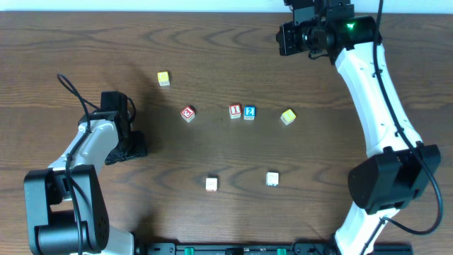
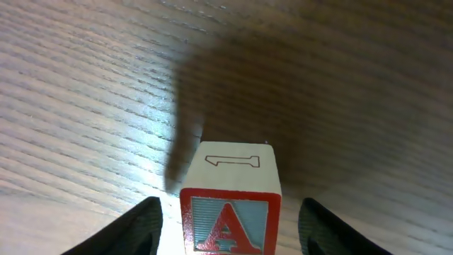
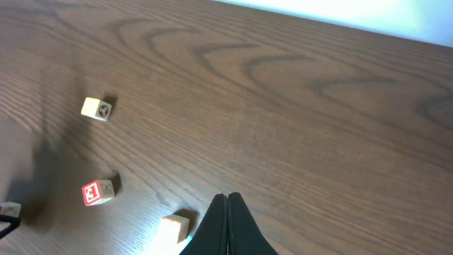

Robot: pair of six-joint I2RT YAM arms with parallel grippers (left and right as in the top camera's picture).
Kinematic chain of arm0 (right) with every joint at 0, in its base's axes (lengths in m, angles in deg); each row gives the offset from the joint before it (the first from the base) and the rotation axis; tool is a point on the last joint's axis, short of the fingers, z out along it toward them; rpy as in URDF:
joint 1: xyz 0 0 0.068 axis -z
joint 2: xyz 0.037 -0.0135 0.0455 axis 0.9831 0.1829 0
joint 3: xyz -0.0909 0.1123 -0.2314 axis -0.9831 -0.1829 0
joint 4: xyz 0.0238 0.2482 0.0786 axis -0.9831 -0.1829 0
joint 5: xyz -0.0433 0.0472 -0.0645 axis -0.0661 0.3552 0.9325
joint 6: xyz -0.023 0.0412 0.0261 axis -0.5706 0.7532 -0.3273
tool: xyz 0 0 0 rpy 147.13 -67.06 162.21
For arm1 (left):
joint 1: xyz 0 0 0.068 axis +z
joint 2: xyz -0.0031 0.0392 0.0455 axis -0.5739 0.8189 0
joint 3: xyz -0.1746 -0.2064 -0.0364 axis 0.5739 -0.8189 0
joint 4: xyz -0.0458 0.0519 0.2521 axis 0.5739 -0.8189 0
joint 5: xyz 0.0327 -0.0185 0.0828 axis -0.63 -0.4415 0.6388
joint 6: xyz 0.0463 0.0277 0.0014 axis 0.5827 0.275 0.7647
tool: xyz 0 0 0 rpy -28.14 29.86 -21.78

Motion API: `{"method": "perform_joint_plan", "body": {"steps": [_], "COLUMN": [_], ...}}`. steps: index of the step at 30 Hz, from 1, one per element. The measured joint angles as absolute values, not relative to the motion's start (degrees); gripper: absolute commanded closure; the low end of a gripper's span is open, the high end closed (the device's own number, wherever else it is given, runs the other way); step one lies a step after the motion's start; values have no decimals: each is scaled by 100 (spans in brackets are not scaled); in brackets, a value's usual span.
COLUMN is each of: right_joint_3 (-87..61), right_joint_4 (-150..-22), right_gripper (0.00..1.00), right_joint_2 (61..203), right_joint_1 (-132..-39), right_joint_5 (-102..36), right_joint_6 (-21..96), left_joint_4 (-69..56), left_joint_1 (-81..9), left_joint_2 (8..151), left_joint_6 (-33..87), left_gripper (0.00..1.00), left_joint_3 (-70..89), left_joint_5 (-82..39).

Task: Spell out Ai2
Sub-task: 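Reach the left gripper to the red A block and grasp it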

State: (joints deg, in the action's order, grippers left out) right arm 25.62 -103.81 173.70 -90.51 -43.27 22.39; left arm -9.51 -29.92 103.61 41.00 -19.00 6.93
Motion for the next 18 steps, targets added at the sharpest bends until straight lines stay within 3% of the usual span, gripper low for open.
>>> {"method": "perform_joint_plan", "body": {"steps": [18], "right_joint_3": [2562], "right_joint_4": [-10383], "right_gripper": [99], "right_joint_2": [17373], "right_joint_1": [-9051], "right_joint_5": [-4327], "right_joint_6": [2237], "left_joint_4": [-662], "left_joint_1": [-2992], "left_joint_2": [10361], "left_joint_6": [4087], "left_gripper": [66], "left_joint_3": [-1900], "left_joint_5": [643]}}
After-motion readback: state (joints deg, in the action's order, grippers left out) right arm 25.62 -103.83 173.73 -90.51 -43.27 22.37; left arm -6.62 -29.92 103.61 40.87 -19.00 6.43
